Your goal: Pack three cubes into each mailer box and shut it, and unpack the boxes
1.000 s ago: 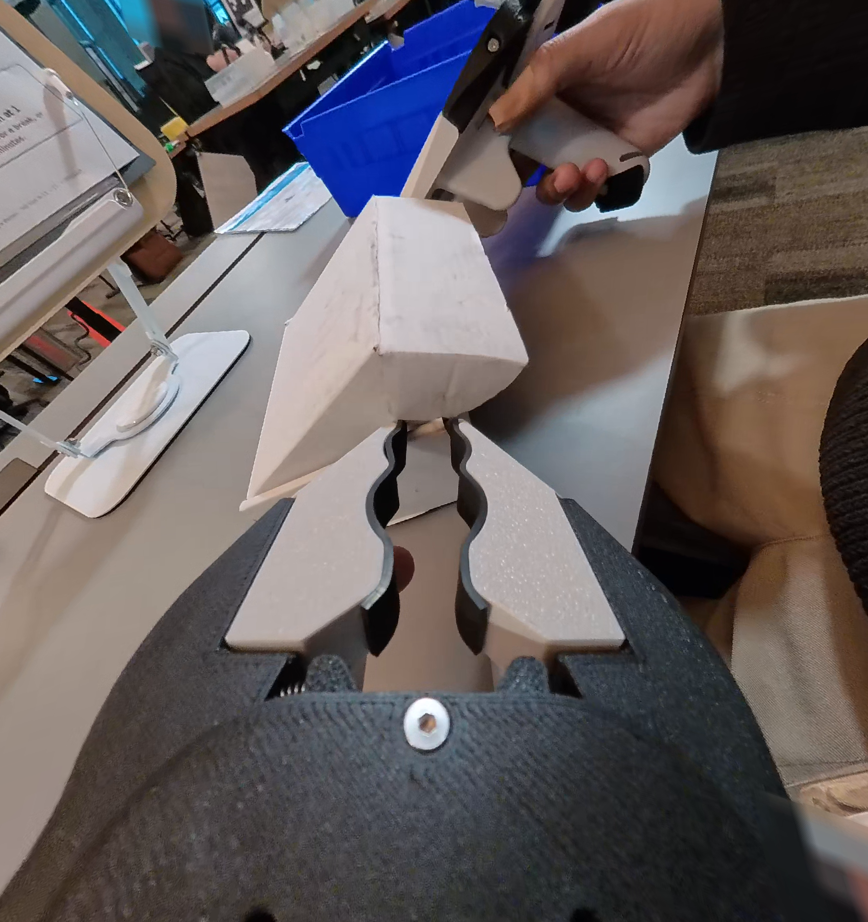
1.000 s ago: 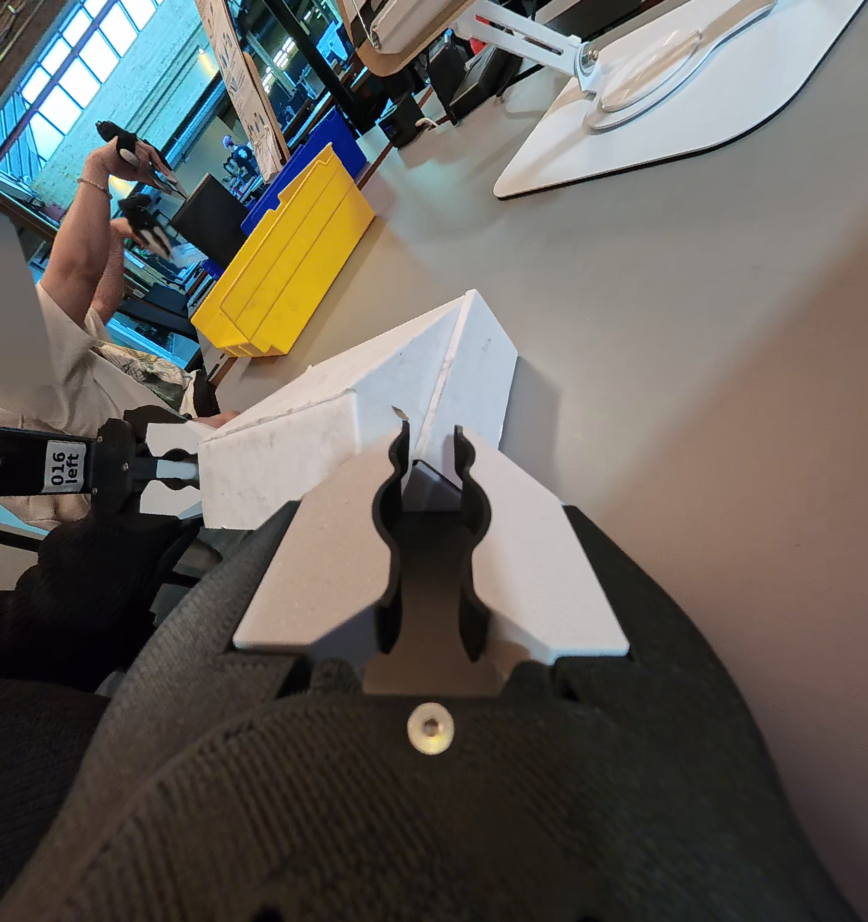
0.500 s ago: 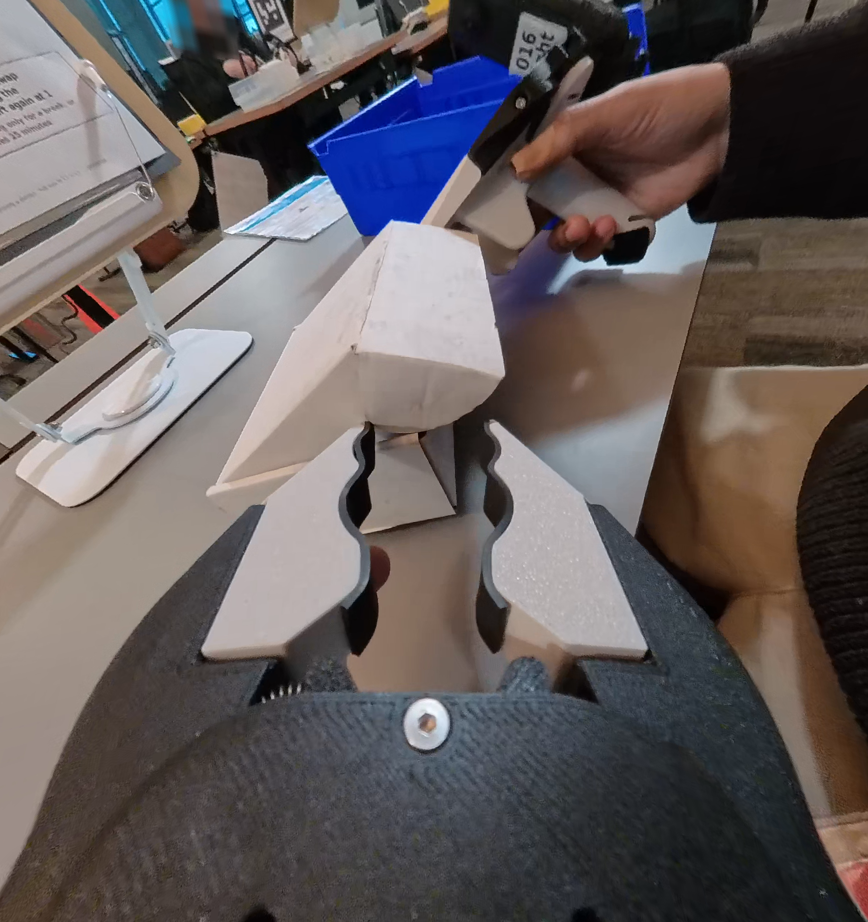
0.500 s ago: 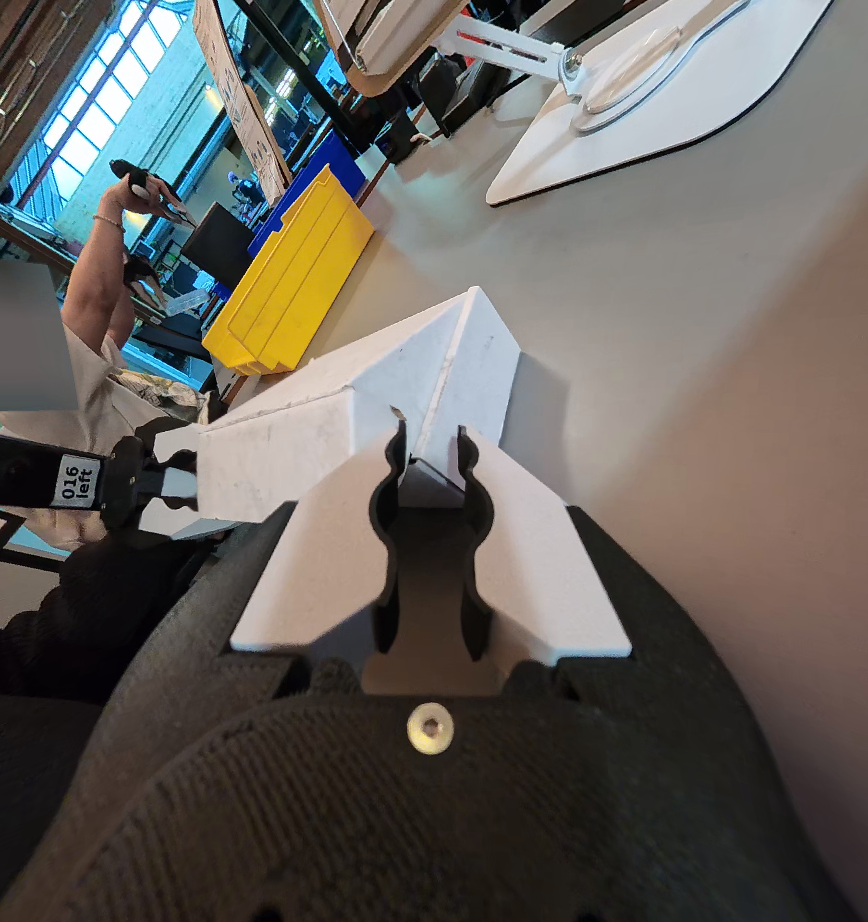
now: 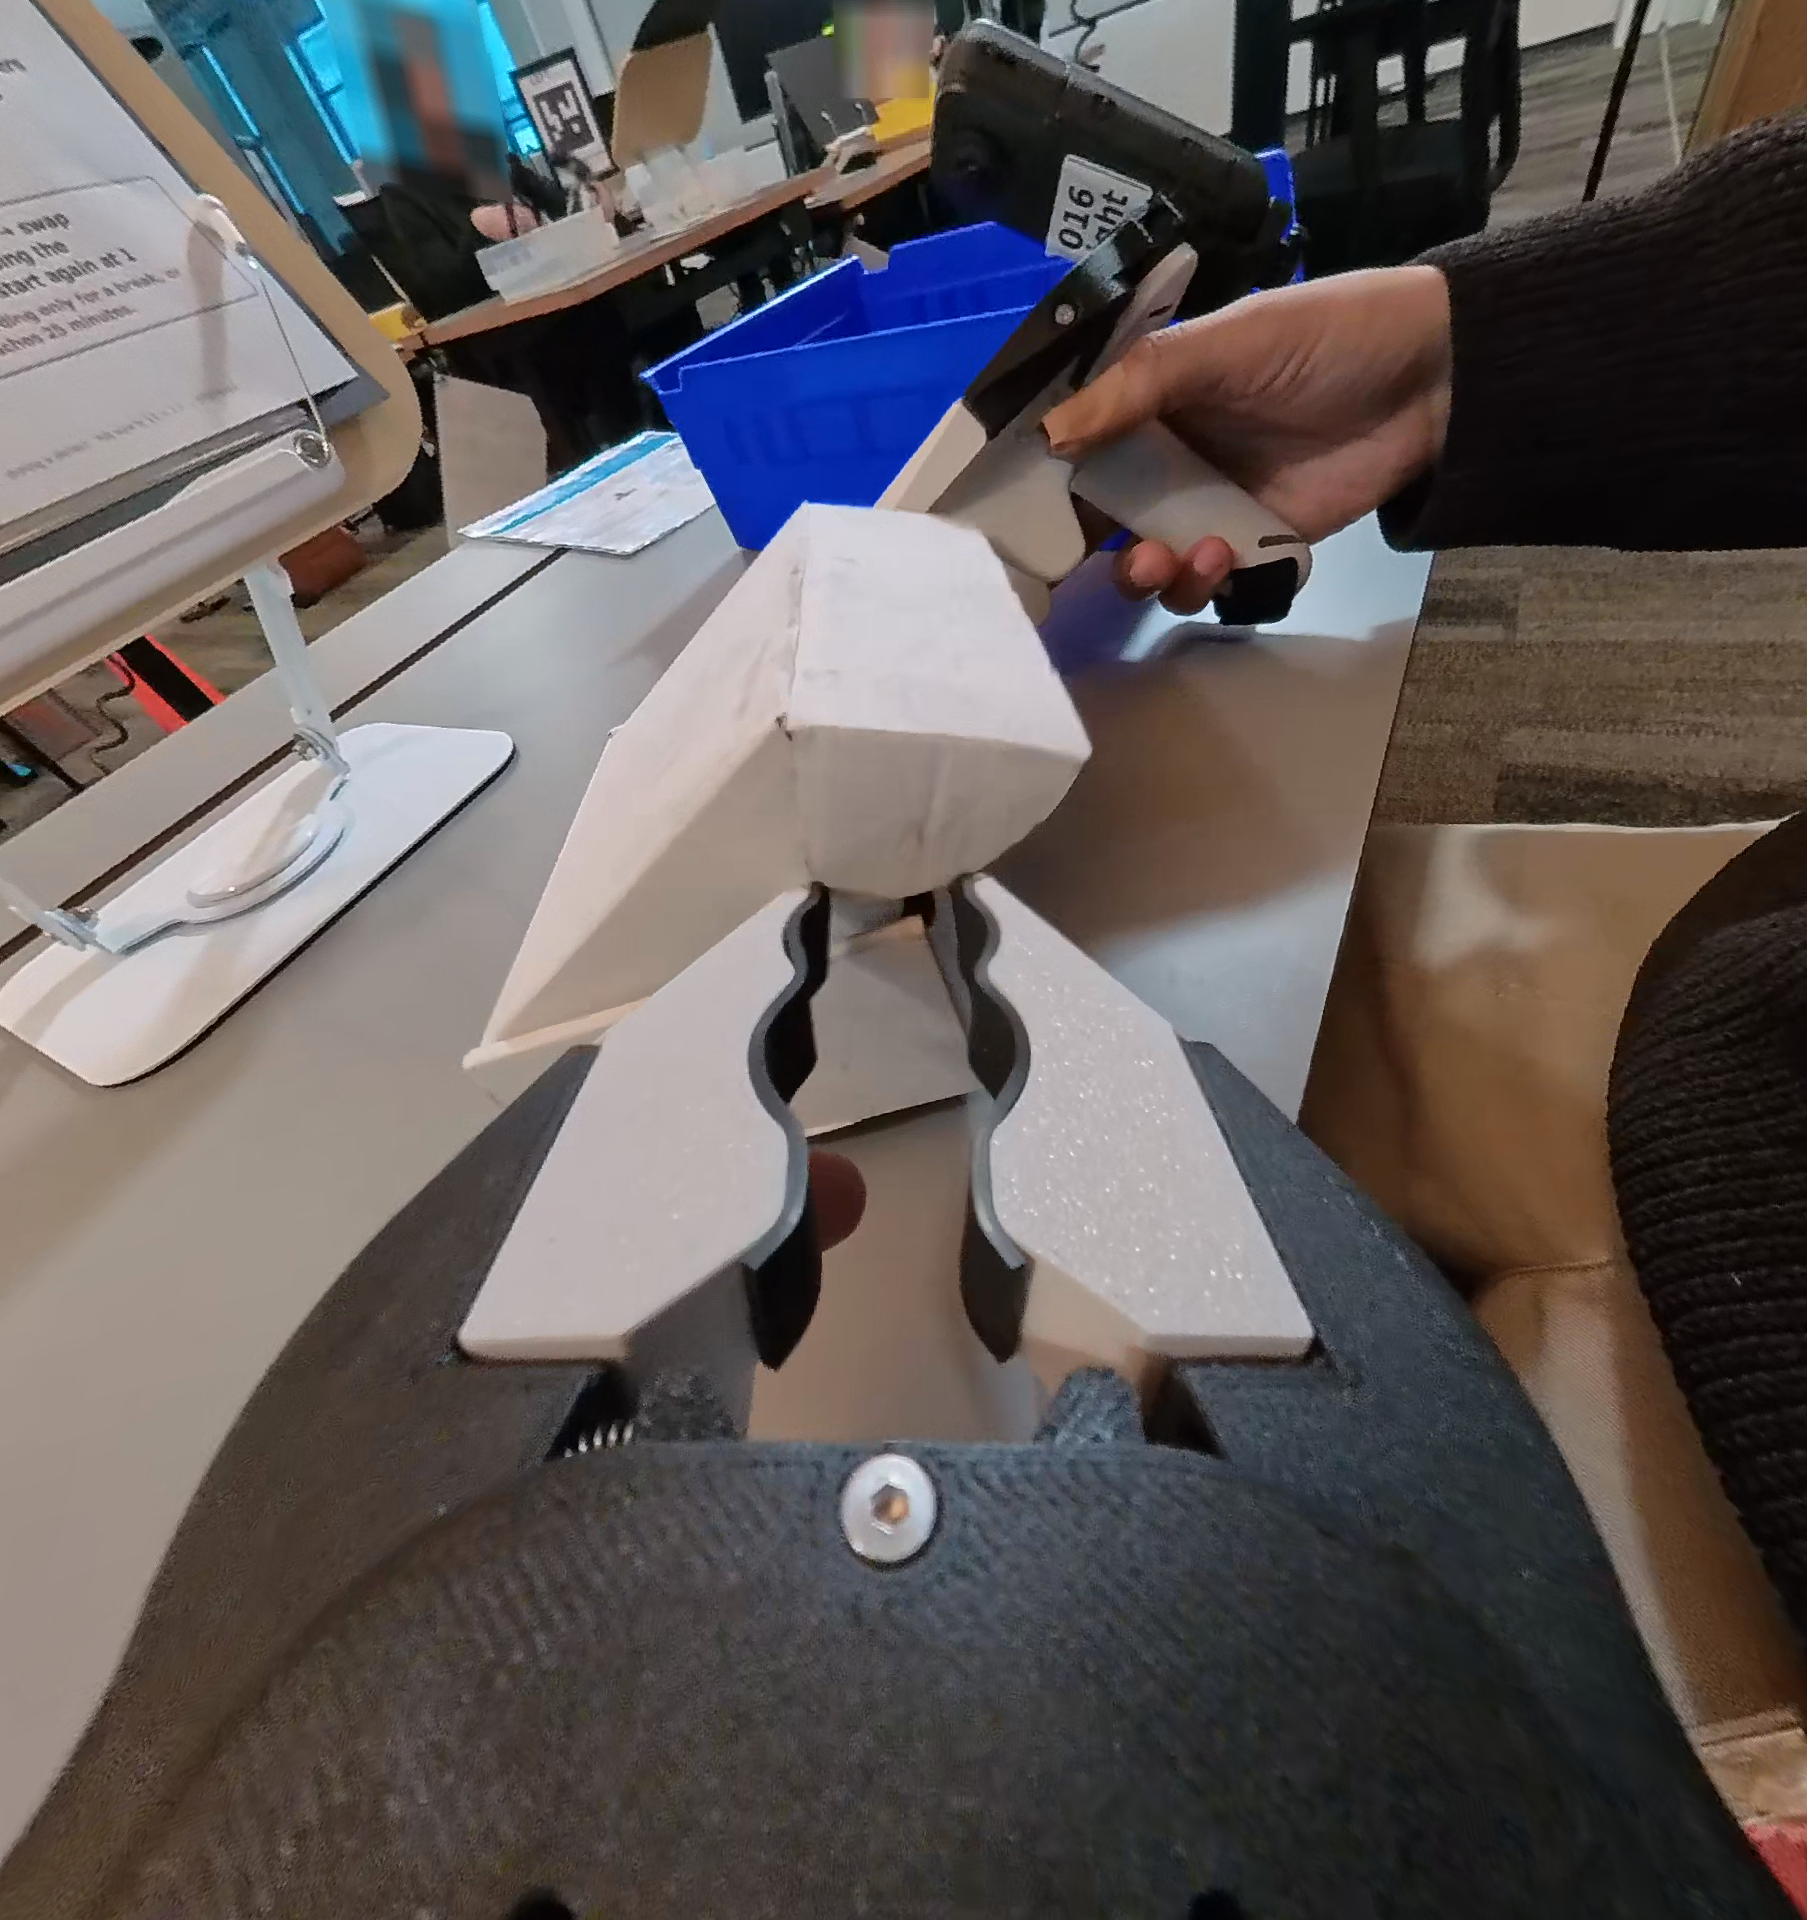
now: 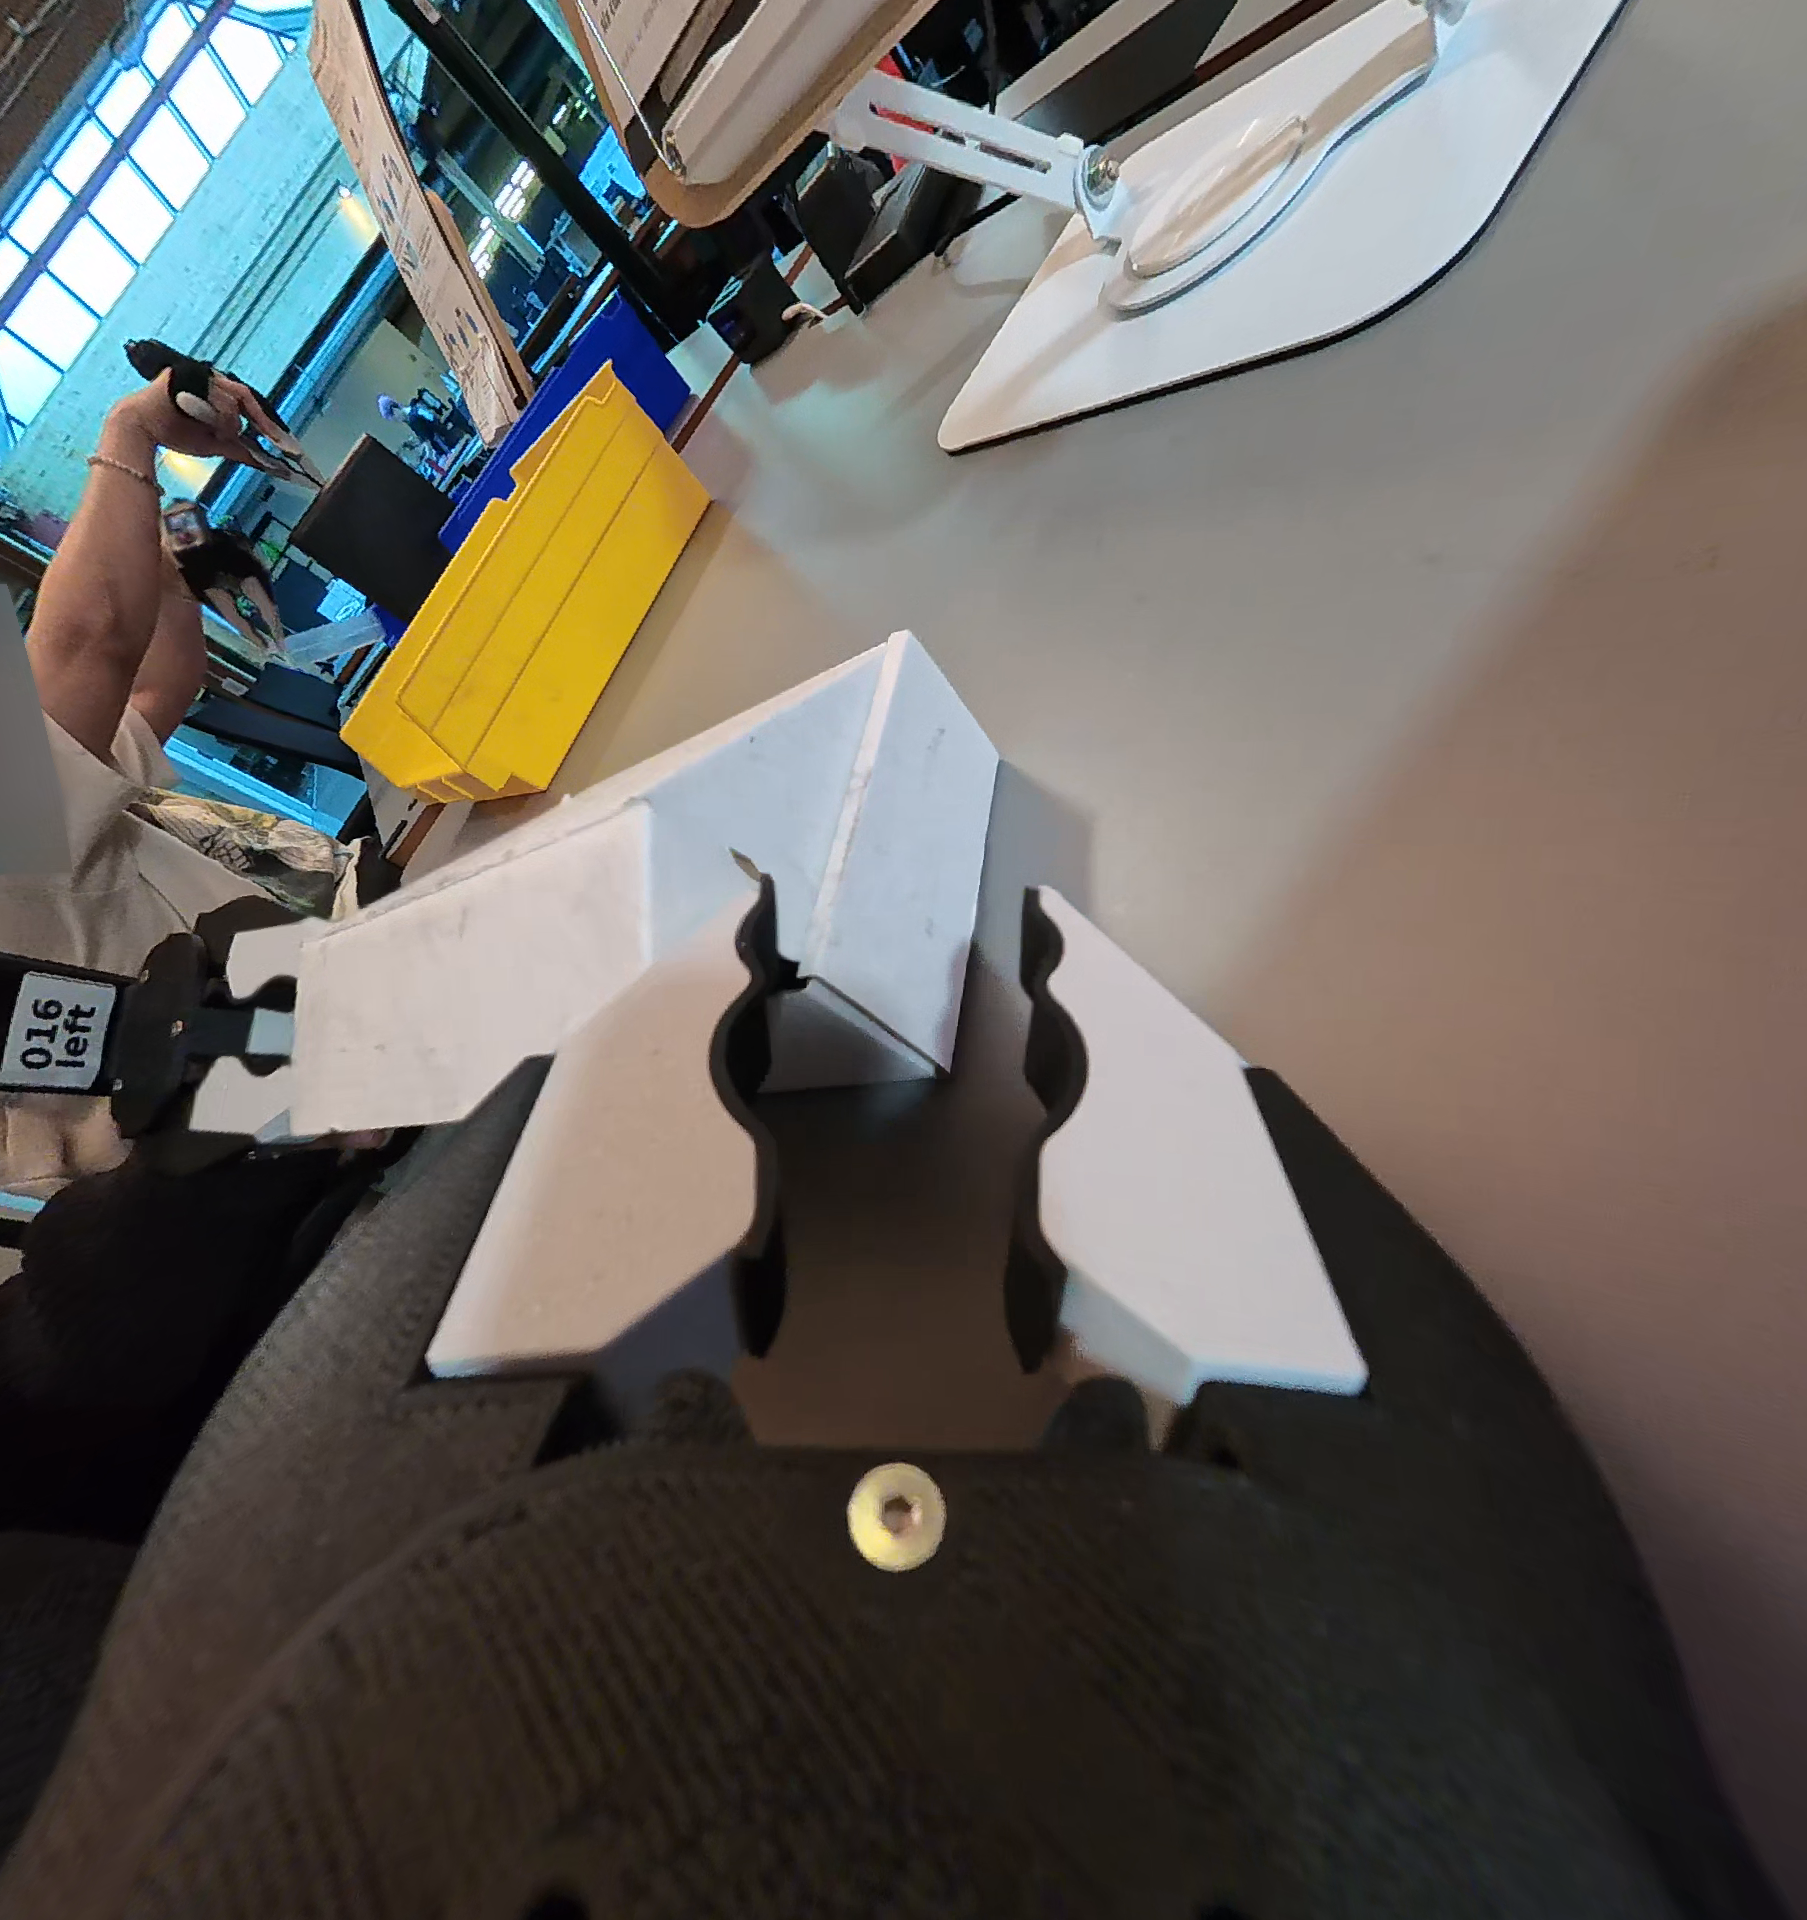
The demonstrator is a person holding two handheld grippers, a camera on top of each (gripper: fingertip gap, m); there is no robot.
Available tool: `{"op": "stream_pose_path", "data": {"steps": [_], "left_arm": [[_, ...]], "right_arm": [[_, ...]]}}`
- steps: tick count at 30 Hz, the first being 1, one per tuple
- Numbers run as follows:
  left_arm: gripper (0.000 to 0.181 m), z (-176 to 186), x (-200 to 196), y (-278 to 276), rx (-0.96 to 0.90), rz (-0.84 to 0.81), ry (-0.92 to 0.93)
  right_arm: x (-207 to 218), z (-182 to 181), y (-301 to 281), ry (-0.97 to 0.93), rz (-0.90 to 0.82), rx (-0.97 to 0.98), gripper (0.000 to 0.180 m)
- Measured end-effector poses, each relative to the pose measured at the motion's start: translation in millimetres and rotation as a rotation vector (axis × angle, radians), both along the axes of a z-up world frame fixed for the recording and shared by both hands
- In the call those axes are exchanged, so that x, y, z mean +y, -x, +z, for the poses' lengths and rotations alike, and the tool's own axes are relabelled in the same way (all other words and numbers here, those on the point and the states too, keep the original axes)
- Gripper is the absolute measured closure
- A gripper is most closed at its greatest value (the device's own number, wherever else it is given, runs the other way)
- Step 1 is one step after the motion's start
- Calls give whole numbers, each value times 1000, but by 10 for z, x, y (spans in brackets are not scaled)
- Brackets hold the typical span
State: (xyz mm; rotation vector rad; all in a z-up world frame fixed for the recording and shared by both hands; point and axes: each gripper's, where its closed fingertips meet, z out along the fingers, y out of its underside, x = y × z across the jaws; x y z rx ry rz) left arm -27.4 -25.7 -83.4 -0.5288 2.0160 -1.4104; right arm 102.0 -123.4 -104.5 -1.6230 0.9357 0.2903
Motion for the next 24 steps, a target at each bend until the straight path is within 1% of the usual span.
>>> {"op": "stream_pose_path", "data": {"steps": [5, 8, 12, 14, 18, 24], "left_arm": [[162, -32, -5, -3, 3, 3, -25], [164, -99, -7, 10, 0, -6, -81], [158, -185, -68, 71, -12, -49, -155], [161, -202, -87, 94, -14, -66, -168], [167, -237, -102, 120, -15, -84, -194], [164, -241, -106, 117, -29, -87, -204]], "right_arm": [[-8, 11, -14, -10, -4, 2, 131], [-12, 7, -15, -6, -4, 0, 129], [-20, -14, -30, 16, -17, -8, 132], [-24, -20, -39, 23, -23, -11, 132], [-24, 1, -33, 12, -19, -14, 127], [-30, -8, -43, 19, -22, -16, 127]]}}
